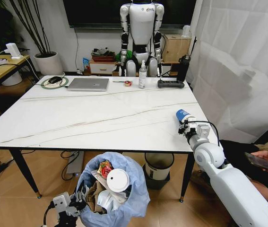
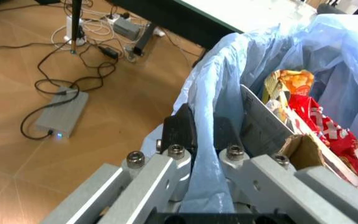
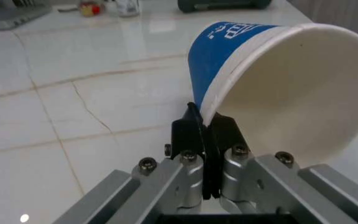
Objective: Pick up the trash bin and place the trash from the table into it.
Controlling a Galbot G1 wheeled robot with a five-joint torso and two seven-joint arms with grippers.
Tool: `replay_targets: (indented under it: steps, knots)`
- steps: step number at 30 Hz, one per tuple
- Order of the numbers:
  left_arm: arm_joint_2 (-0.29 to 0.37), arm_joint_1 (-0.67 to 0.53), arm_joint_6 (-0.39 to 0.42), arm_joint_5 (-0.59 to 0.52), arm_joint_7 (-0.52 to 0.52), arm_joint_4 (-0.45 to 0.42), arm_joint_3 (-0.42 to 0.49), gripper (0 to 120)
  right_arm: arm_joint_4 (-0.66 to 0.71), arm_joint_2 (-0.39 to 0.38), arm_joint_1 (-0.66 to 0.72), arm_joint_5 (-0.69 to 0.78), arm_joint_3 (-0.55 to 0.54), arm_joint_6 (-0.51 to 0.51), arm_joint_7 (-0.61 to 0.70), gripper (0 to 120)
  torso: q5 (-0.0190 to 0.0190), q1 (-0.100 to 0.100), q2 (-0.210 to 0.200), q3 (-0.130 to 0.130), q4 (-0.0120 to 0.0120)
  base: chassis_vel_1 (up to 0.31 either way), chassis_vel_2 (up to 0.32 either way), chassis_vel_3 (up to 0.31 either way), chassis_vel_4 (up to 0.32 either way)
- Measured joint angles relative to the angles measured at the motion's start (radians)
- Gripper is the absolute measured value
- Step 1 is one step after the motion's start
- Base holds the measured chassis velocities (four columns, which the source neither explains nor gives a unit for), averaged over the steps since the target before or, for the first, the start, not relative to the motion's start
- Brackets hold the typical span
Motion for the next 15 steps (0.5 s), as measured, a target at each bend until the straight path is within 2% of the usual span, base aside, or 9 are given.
replay_targets:
  steps: [6, 15]
  knots:
    - [0.016, -0.001, 0.009, -0.024, -0.003, 0.008, -0.004, 0, 0.209, -0.088, -0.106, 0.116, -0.017, 0.172, -0.134, 0, -0.0004, 0.0, 0.0, 0.0, -0.0004, 0.0, 0.0, 0.0, 0.0]
    - [0.027, -0.007, 0.019, -0.041, -0.008, 0.011, -0.016, 0, 0.433, -0.161, -0.242, 0.133, -0.136, 0.282, -0.292, 0, -0.0006, 0.0, 0.0, 0.0, -0.0002, 0.0, 0.0, 0.0, 0.0]
